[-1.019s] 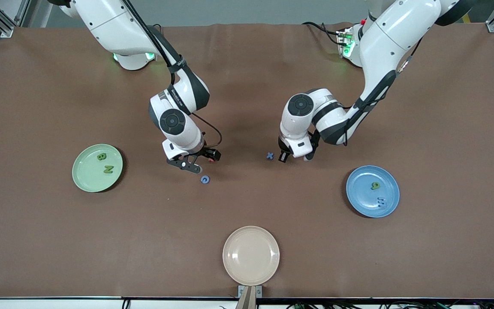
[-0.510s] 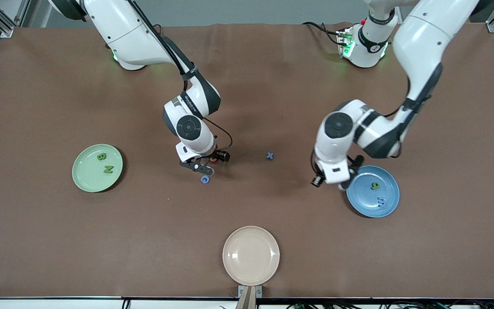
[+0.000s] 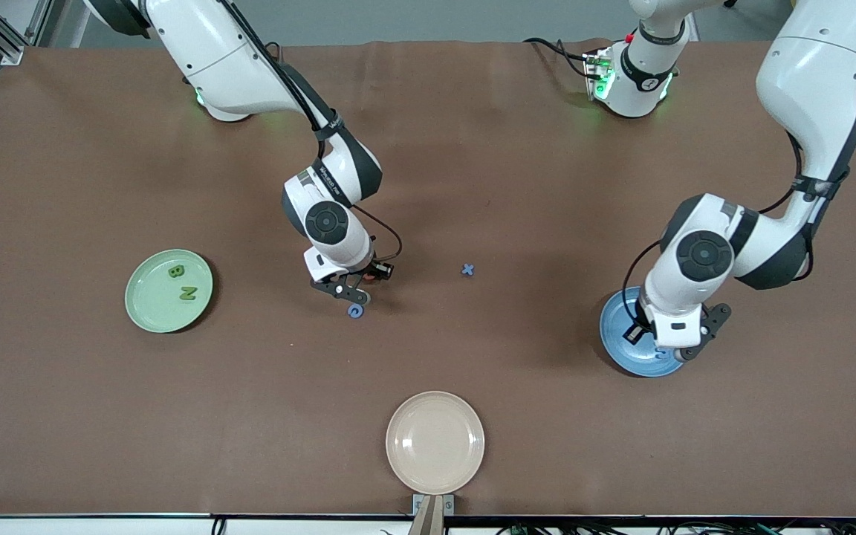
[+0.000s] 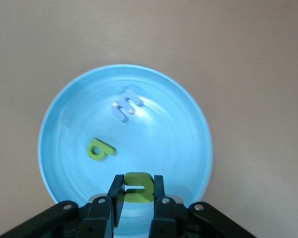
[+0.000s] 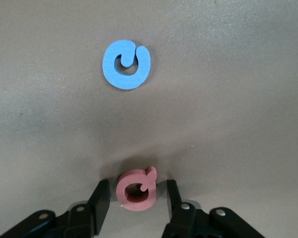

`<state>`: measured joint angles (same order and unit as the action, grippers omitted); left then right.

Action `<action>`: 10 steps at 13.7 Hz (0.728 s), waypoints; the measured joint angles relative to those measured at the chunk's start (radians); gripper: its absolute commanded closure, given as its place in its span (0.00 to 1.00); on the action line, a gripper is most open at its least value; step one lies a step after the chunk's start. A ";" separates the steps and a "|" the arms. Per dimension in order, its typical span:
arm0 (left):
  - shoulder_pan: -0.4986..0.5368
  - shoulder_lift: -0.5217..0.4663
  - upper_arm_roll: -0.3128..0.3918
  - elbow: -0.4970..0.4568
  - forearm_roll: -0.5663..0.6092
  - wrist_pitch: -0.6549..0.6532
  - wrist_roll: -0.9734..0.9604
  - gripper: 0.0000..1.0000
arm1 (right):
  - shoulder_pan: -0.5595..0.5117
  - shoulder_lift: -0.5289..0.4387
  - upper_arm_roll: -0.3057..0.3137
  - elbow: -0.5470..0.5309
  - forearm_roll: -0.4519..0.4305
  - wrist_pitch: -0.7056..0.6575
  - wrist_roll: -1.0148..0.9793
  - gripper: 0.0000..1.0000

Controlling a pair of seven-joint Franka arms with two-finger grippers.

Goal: Sort upper and lower case letters into plates
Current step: 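Release the n while the right gripper carries the pink Q toward the plate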

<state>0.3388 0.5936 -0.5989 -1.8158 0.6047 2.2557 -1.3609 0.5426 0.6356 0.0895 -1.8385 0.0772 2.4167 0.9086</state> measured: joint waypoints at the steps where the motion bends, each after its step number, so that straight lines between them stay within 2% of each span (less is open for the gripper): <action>1: 0.009 0.013 0.000 -0.003 0.000 0.000 0.003 0.89 | 0.000 0.000 0.000 0.001 0.000 -0.001 0.001 0.65; 3: 0.010 0.046 -0.001 -0.008 -0.001 0.000 0.003 0.67 | 0.000 0.000 0.000 0.002 0.000 -0.002 0.001 0.75; 4: 0.010 0.060 -0.002 -0.011 -0.002 0.000 0.002 0.28 | 0.000 0.000 0.000 0.002 0.000 -0.002 0.001 0.80; 5: 0.009 0.070 -0.003 -0.012 -0.002 0.000 0.001 0.00 | 0.000 0.000 0.000 0.002 0.000 -0.002 0.001 0.82; 10: 0.010 0.069 -0.010 0.002 -0.003 0.000 -0.020 0.00 | 0.000 0.000 0.000 0.003 0.000 -0.006 0.001 0.87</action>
<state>0.3488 0.6623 -0.6093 -1.8142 0.6017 2.2558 -1.3804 0.5427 0.6353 0.0892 -1.8351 0.0772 2.4111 0.9097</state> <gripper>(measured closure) 0.339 0.643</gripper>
